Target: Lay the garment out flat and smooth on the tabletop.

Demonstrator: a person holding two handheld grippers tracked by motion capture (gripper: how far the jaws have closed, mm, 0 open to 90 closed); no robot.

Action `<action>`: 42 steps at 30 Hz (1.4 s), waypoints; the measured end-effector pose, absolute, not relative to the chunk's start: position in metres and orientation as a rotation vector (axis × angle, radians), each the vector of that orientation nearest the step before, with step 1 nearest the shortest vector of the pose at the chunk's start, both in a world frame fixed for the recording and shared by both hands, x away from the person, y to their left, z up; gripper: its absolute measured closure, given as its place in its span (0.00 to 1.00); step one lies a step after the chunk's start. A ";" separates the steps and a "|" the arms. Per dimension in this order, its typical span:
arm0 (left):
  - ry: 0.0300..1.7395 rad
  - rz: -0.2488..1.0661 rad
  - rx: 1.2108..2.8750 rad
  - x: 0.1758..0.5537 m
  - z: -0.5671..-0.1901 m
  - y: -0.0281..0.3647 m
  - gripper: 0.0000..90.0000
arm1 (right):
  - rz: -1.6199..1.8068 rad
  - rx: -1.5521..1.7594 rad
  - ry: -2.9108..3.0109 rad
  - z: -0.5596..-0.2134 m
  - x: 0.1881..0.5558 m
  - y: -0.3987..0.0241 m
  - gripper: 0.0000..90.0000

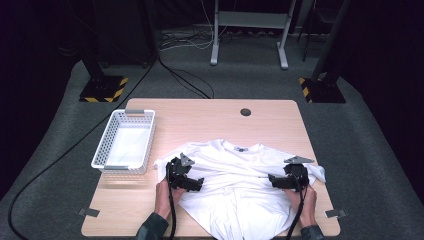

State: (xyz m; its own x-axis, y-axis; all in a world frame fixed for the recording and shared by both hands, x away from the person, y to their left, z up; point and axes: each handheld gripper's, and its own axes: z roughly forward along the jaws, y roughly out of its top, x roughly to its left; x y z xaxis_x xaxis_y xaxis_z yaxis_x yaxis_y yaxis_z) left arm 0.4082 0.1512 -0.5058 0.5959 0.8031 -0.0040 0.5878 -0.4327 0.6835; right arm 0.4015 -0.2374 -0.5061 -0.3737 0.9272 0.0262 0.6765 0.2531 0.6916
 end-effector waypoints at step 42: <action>1.061 0.439 2.143 0.362 -0.528 0.158 0.03 | 0.853 1.506 2.245 -0.511 0.329 -0.276 0.16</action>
State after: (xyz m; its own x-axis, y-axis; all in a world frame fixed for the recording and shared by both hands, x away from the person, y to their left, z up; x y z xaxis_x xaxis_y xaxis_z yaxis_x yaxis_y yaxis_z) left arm 0.3624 0.1576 -0.5282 0.6078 0.7941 -0.0046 0.5582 -0.4232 0.7137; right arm 0.3286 -0.2755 -0.5106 -0.4021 0.9127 0.0726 0.7307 0.2720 0.6262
